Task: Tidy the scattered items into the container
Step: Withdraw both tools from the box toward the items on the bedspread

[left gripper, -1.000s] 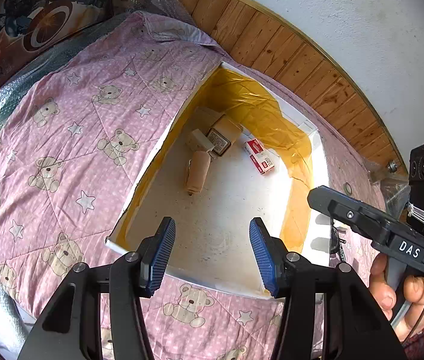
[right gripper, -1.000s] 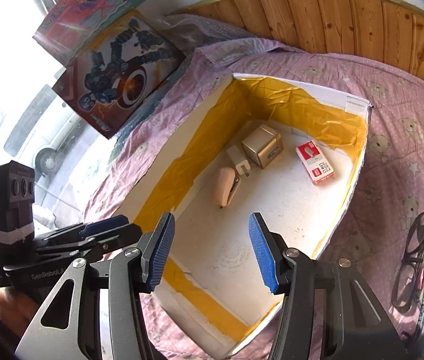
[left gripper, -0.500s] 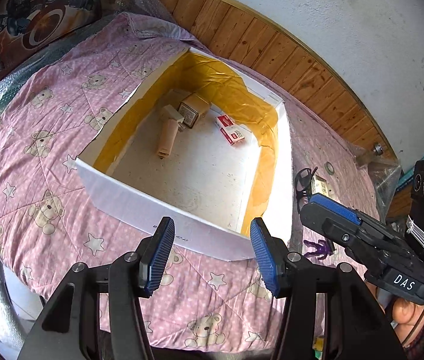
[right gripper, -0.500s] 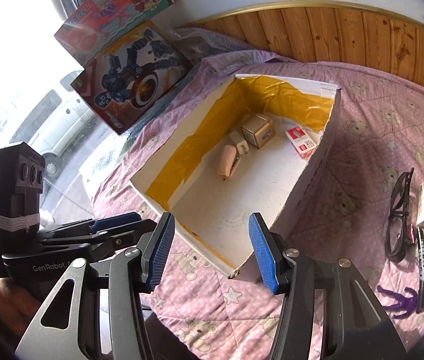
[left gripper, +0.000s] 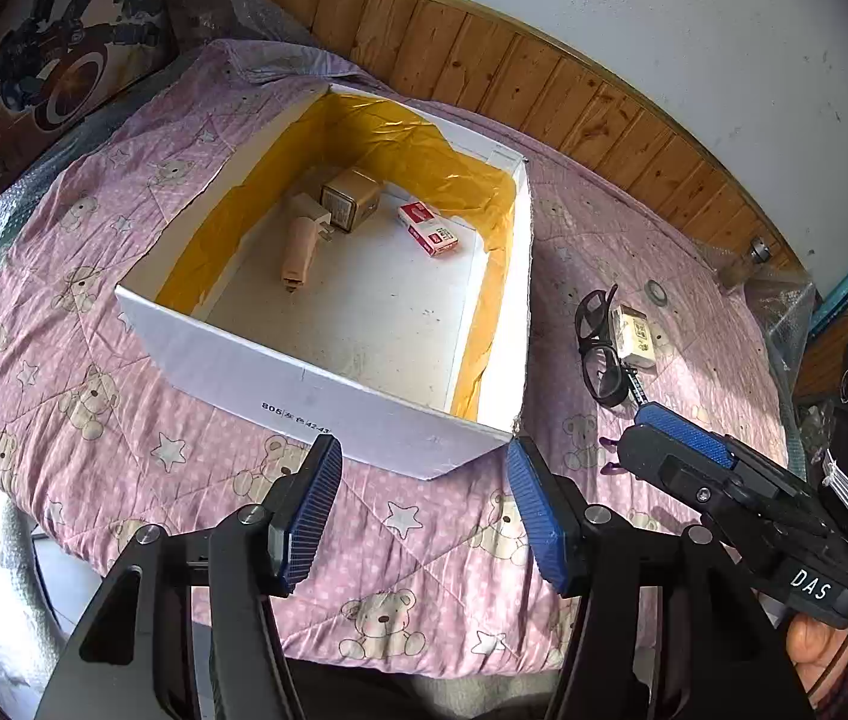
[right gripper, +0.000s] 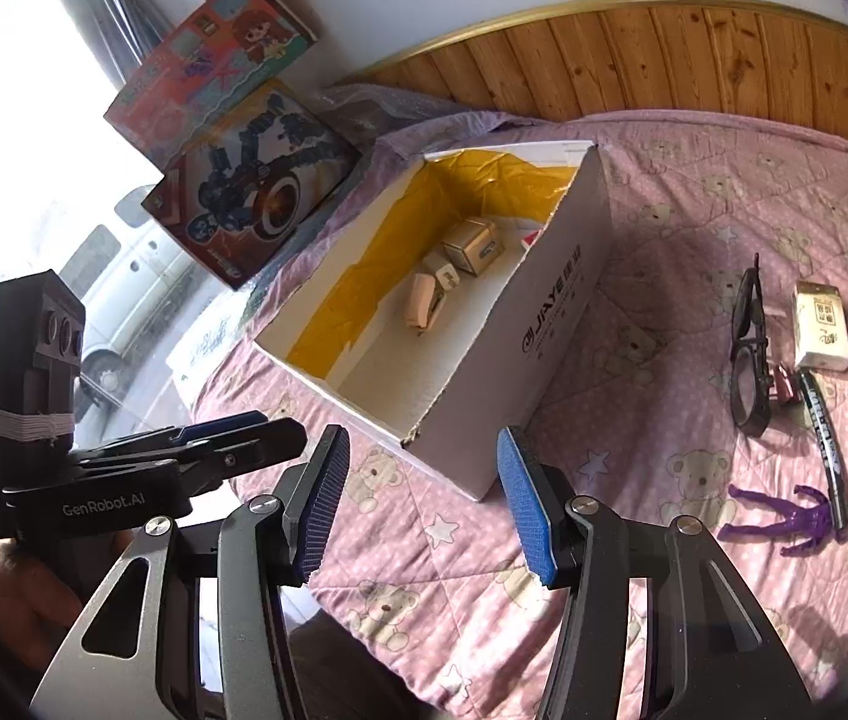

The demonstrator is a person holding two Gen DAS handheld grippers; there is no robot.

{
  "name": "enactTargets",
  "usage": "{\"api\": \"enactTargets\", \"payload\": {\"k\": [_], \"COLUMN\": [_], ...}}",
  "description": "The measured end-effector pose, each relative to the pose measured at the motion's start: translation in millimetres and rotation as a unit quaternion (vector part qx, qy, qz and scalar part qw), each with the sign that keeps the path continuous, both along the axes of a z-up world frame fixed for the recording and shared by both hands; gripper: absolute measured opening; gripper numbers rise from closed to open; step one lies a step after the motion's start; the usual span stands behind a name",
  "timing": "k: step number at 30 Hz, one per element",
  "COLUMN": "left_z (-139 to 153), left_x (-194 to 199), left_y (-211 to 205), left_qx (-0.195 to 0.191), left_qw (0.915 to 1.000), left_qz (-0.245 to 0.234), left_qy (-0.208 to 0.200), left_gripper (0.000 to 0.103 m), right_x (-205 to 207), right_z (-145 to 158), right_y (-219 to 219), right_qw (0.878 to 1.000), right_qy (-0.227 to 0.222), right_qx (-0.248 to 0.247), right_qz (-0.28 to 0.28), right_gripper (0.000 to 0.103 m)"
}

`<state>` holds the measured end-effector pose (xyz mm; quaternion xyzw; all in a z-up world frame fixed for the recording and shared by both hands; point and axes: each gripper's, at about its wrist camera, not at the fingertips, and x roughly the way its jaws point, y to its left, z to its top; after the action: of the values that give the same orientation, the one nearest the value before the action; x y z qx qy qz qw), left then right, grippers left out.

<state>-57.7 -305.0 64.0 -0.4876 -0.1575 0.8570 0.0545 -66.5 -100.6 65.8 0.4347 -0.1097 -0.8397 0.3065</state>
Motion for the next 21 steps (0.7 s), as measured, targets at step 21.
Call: {"api": "enactTargets", "payload": {"k": [21], "left_z": [10], "left_x": [-2], "left_y": [80], "left_qx": [-0.12], "left_qw": [0.9896], "left_qz": [-0.072], "left_qy": [0.034], "left_gripper": [0.064], "right_x": [21], "right_z": [-40], "right_y": [71], "right_qw": [0.996], "right_qy": [-0.037], "right_qx": [-0.033], "right_qz": [-0.069], "right_gripper": [0.055]}}
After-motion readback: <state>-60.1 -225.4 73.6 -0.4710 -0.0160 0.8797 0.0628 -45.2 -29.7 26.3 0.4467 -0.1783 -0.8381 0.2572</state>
